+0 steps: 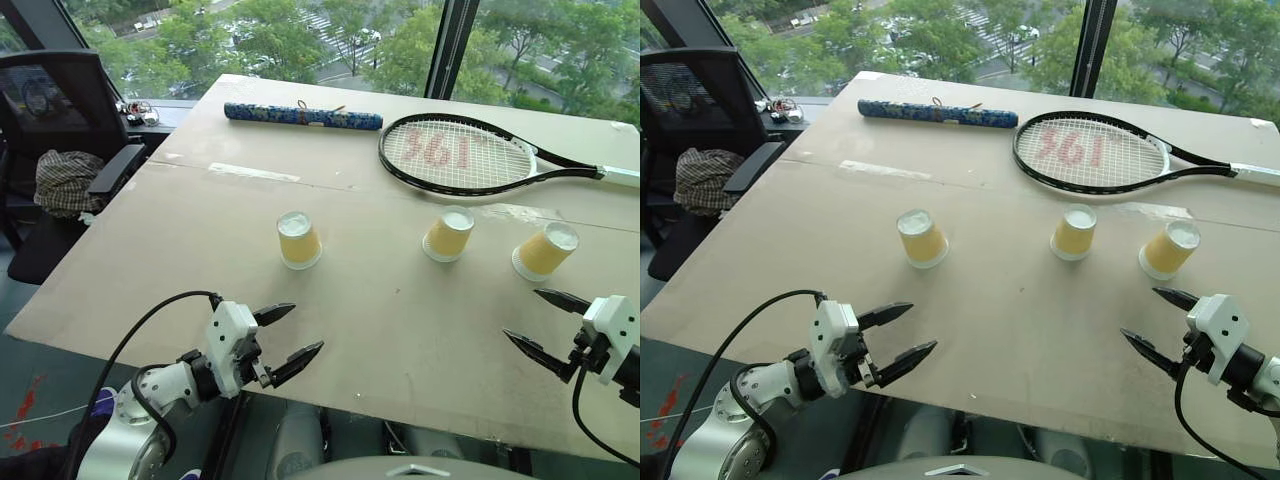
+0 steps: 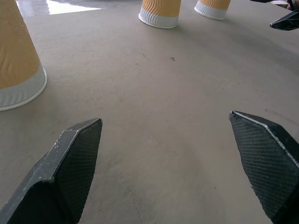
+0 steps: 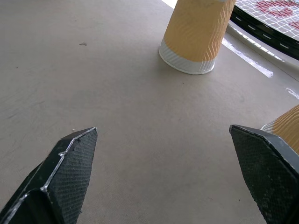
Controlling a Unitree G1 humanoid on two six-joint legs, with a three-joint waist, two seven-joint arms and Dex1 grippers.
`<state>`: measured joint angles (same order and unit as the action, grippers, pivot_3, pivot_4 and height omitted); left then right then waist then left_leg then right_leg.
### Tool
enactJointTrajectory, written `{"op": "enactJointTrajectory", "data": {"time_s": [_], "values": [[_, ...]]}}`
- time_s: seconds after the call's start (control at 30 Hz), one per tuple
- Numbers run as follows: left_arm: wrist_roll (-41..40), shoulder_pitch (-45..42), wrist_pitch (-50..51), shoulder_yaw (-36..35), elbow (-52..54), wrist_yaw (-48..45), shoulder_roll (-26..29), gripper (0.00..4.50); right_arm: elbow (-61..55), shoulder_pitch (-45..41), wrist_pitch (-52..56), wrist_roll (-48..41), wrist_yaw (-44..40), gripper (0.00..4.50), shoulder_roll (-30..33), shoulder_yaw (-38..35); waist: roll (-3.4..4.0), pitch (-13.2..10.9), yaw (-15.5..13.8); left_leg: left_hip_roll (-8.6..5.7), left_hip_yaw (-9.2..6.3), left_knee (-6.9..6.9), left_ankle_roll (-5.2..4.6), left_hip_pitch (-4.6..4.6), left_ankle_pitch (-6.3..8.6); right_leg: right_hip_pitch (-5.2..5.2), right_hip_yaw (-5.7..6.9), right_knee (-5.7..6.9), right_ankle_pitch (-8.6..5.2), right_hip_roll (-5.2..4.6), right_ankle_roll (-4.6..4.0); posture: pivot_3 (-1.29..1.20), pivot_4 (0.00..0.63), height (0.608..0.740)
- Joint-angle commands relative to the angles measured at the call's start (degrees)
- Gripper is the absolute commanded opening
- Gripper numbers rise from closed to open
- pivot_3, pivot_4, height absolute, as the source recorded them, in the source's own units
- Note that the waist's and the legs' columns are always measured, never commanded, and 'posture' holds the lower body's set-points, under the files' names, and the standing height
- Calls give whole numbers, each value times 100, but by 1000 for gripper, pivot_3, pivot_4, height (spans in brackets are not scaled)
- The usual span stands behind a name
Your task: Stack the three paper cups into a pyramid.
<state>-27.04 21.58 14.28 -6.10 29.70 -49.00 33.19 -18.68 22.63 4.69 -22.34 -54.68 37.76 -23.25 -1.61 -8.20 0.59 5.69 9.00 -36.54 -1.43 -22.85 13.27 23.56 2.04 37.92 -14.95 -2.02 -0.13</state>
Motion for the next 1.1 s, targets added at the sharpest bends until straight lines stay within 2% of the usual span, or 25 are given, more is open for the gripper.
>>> {"op": "enactJointTrajectory", "data": {"time_s": [0.03, 0.13, 0.23, 0.47, 0.63, 0.87, 0.97, 1.0, 1.07, 1.1], "values": [[-106, -97, -57, -87, -36, 155, -133, 4500, -338, -66, 11, -145, 76, 4473, -31, 83, 2, 1, 0, 0, 0, 0, 0, 0, 0, 0, 0, 0, 0, 0, 0, 0, 150, 740], [-280, -350, 118, -437, -242, 735, -474, 4500, -1003, -324, 280, -549, 173, 4473, -107, 378, 6, 1, 18, 1, -2, 0, -1, 1, -1, 0, 0, 1, 0, 1, 2, 0, 150, 740], [-324, -599, 318, -721, -385, 1137, -591, 4500, -1481, -583, 540, -861, 183, 4473, -75, 675, 5, 1, 13, 2, -19, -2, -4, 2, -3, -1, 4, 5, 0, 11, 5, 0, 150, 740], [-250, -1480, 765, -897, -673, 1540, -395, 4500, -2051, -1152, 991, -1235, 144, 4473, 99, 1274, 0, 0, -40, -20, -24, -2, -16, -7, -10, -2, 7, 3, 12, 9, -9, 0, 150, 740], [70, -2311, 608, -575, -1353, 1317, -194, 4500, -2107, -1338, 1142, -1333, 236, 4473, 102, 1359, -2, 0, -62, -40, -29, -2, -17, -9, -11, -4, 10, 4, 15, 11, -3, 0, 150, 740], [671, -3767, -113, 274, -3144, 632, -420, 4500, -2158, -1426, 1222, -1288, 436, 4473, 76, 1379, -6, -2, -125, -45, -37, -3, -18, -13, -11, -5, 19, 5, 21, 21, 7, 0, 150, 740], [711, -4166, -282, 400, -3708, 316, -489, 4500, -2209, -1431, 1256, -1262, 545, 4473, 77, 1354, -6, -2, -123, -47, -37, -4, -18, -16, -12, -4, 22, 5, 21, 21, 8, 0, 150, 740], [746, -4272, -350, 428, -3857, 241, -489, 3916, -2226, -1399, 1259, -1252, 576, 4500, 74, 1340, -6, -1, -117, -47, -37, -4, -18, -17, -12, -4, 24, 5, 22, 22, 9, 0, 150, 740], [806, -4449, -464, 457, -4108, 129, -502, 3368, -2263, -1319, 1254, -1232, 643, 4500, 57, 1330, -6, -2, -112, -47, -41, -4, -17, -18, -12, -4, 22, 6, 21, 23, 12, 0, 150, 740], [829, -4517, -504, 460, -4200, 88, -512, 2831, -2275, -1282, 1240, -1211, 671, 4500, 45, 1340, -6, -2, -116, -47, -46, -3, -17, -19, -12, -4, 23, 6, 20, 24, 13, 0, 150, 740]]}}
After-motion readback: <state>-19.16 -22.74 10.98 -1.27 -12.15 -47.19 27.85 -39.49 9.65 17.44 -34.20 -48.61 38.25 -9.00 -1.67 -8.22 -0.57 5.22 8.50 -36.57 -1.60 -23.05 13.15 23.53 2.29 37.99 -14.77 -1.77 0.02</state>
